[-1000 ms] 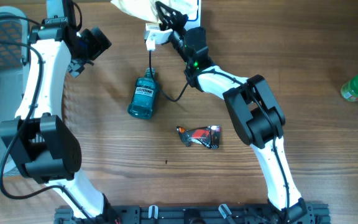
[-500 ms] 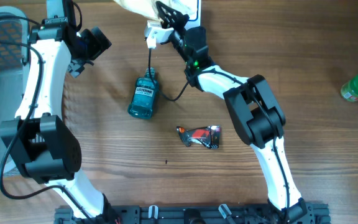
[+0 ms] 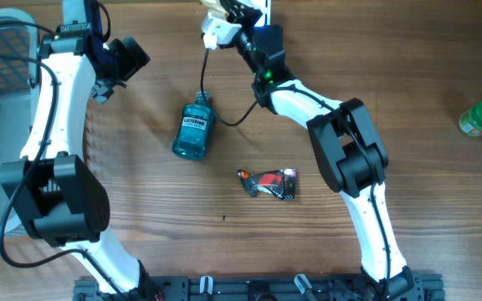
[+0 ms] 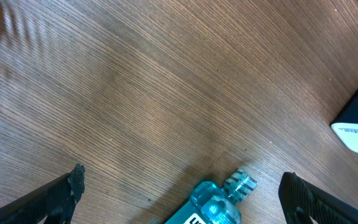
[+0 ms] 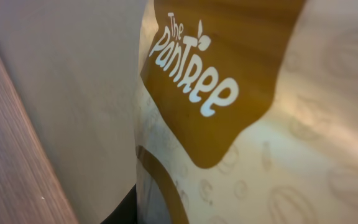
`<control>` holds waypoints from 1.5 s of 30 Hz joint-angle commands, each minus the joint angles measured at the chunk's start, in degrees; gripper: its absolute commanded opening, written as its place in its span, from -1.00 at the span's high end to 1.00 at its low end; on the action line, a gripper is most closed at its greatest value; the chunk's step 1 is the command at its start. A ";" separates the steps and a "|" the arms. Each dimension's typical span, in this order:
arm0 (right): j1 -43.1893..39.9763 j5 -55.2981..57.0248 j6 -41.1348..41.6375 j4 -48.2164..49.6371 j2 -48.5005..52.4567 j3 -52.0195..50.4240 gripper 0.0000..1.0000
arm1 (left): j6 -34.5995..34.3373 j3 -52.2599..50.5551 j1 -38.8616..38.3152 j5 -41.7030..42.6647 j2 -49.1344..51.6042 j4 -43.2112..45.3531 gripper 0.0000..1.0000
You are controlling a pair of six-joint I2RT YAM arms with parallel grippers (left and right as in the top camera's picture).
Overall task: Scan the item barcode
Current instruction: 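Hold the bread bag label under the scanner with the right gripper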
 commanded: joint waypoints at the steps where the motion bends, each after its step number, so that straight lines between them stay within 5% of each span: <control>1: 0.44 -1.55 7.67 0.31 0.63 1.60 0.90 | 0.28 -0.09 0.26 -0.57 -0.72 0.00 -1.00; 21: 0.07 -6.10 2.62 -1.62 1.73 2.67 0.90 | 0.28 -0.09 0.26 -0.57 -0.72 0.00 -1.00; 30: -1.31 -9.40 -16.02 -0.50 11.17 10.36 0.90 | 0.28 -0.09 0.26 -0.57 -0.72 0.00 -1.00; 45: -2.03 -9.53 -10.38 0.61 11.87 12.46 0.90 | 0.28 -0.09 0.26 -0.57 -0.72 0.00 -1.00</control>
